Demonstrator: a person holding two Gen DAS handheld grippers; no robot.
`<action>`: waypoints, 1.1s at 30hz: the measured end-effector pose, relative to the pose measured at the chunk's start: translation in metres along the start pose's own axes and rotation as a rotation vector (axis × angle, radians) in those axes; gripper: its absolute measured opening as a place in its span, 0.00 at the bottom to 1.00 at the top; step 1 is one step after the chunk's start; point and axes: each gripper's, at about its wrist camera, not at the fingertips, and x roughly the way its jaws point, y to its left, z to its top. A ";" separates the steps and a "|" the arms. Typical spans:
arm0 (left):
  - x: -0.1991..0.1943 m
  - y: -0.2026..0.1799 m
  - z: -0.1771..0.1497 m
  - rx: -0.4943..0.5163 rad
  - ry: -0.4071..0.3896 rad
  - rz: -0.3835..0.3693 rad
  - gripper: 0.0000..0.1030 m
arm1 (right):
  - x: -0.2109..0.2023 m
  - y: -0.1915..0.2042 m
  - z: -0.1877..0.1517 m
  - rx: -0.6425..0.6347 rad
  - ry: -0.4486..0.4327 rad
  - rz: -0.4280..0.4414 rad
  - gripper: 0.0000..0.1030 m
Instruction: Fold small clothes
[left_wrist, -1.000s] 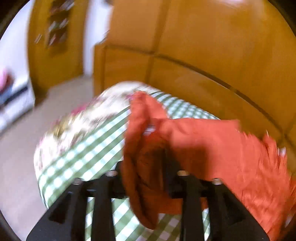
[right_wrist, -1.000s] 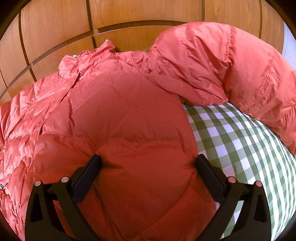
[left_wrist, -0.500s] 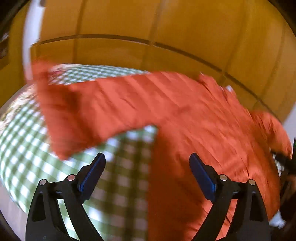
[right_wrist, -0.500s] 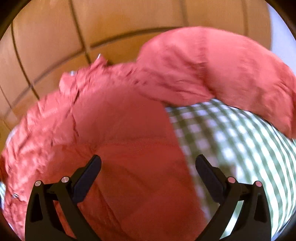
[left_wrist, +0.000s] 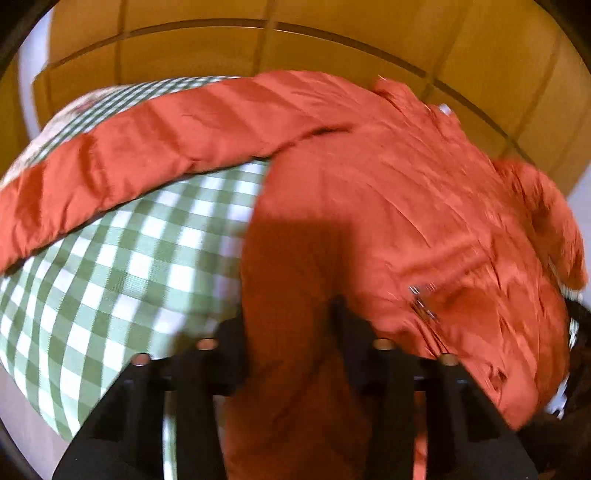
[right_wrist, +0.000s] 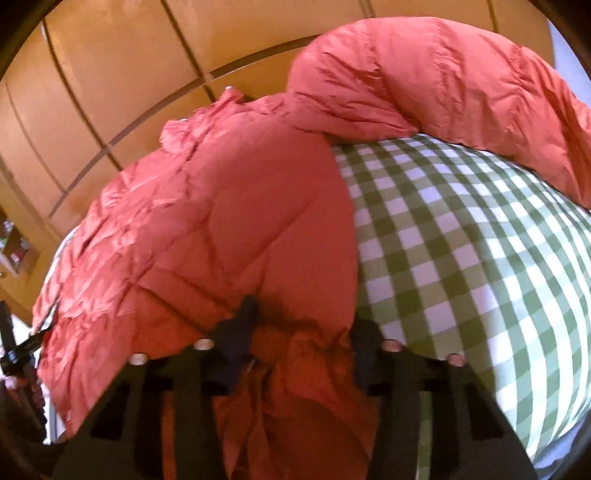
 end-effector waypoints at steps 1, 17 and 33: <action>-0.002 -0.004 -0.002 0.011 0.007 -0.006 0.27 | -0.003 -0.003 0.000 -0.002 0.006 0.017 0.28; -0.061 -0.021 0.027 0.073 -0.090 -0.035 0.78 | -0.029 -0.052 0.079 0.007 -0.168 -0.032 0.50; 0.071 -0.090 0.080 0.080 -0.078 -0.107 0.84 | 0.103 -0.129 0.243 0.074 -0.141 -0.448 0.67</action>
